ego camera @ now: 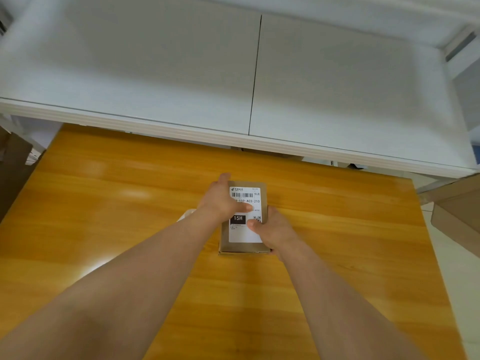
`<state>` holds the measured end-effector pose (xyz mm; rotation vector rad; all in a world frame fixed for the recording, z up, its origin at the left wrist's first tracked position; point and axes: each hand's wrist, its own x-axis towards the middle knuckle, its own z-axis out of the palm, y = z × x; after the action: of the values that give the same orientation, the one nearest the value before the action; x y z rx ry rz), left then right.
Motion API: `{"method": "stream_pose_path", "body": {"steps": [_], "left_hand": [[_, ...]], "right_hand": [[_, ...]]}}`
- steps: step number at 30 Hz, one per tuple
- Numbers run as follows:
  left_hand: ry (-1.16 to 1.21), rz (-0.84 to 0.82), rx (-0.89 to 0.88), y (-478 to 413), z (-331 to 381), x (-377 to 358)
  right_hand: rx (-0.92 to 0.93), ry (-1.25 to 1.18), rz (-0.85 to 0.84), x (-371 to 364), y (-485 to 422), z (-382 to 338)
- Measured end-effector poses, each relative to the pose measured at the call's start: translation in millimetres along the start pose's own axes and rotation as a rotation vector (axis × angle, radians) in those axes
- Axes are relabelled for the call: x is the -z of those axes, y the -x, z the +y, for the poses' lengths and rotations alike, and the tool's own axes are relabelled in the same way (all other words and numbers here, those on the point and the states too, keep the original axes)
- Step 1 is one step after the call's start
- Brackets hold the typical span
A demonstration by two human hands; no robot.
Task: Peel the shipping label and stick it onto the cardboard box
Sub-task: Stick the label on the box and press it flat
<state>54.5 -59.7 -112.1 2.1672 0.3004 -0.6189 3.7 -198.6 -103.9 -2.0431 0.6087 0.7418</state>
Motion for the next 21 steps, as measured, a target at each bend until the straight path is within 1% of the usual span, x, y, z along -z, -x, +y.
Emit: {"method": "stream_pose_path", "body": {"steps": [2, 7, 13, 15, 18, 21], "left_hand": [[-0.011, 0.014, 0.002, -1.4, 2.1, 0.5], [0.082, 0.098, 0.054, -7.6, 5.1, 3.4], [0.107, 0.127, 0.044, -13.8, 2.8, 3.3], [0.112, 0.127, 0.048, -14.5, 2.8, 3.9], [0.102, 0.126, 0.05, -15.3, 4.7, 4.4], [0.132, 0.116, 0.055, -15.0, 5.5, 4.9]], "right_hand": [[0.005, -0.006, -0.003, 0.3, -1.8, 1.7], [-0.028, -0.033, -0.012, 1.1, -6.8, 3.5], [-0.159, -0.057, -0.103, 14.6, -10.3, -3.0], [-0.115, -0.06, -0.107, 20.8, -12.4, -10.2], [0.049, -0.079, -0.103, 26.3, -20.1, -25.4], [0.139, 0.024, -0.148, 24.8, -30.3, -37.0]]}}
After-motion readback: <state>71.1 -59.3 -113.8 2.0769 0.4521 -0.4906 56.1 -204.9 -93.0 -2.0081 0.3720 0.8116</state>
